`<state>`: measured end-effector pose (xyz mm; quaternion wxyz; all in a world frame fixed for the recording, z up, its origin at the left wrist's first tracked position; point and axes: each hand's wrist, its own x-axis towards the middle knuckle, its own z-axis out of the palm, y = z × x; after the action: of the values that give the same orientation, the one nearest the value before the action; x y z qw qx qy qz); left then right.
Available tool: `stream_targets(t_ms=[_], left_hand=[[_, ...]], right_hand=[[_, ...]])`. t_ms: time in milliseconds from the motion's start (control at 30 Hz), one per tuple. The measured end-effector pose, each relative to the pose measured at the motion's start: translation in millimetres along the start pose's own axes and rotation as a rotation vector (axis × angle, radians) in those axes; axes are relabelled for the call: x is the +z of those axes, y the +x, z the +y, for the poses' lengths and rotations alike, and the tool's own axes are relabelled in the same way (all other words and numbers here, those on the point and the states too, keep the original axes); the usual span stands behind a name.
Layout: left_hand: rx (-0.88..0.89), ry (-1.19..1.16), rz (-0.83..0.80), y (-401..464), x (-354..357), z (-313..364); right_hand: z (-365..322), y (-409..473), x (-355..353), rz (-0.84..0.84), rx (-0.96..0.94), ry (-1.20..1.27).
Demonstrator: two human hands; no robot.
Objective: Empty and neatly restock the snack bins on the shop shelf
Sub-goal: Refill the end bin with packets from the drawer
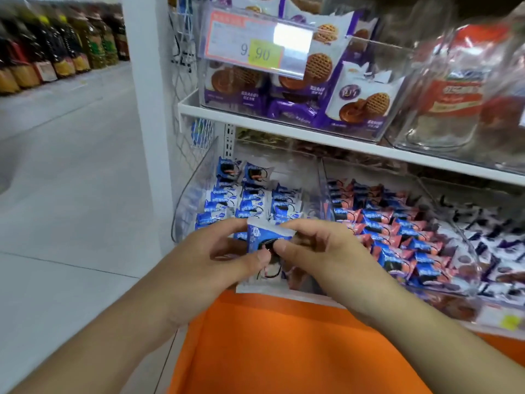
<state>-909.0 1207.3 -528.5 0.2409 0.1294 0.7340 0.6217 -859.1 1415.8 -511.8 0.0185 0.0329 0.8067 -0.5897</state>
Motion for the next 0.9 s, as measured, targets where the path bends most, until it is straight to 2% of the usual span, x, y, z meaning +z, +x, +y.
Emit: stream_targets(t_ms=[133,200,267,367,533,667,733,900], left_hand=[[0.025,-0.149,0.056,4,12,0],[0.007,-0.277,0.090,5,18,1],[-0.004,-0.285,0.122,4,21,1],[0.087,0.014,0.146,4,21,-3],[0.212,0.429,0.128,3,20,4],[0.236,0.535,0.289,28,21,12],[0.259,0.613,0.334,52,21,18],[0.340,0.687,0.289,142,29,30]], right_hand=[[10,-4,-3,0.038,0.047,0.081],[13,-5,-3,0.074,0.009,0.032],[14,-5,-4,0.122,-0.078,-0.034],[15,-5,-10,0.127,-0.164,-0.174],[18,-9,-16,0.072,-0.164,-0.370],[37,6,-44,0.251,-0.336,-0.823],[46,10,-63,0.276,-0.315,-0.945],[52,11,-82,0.234,-0.221,-0.915]])
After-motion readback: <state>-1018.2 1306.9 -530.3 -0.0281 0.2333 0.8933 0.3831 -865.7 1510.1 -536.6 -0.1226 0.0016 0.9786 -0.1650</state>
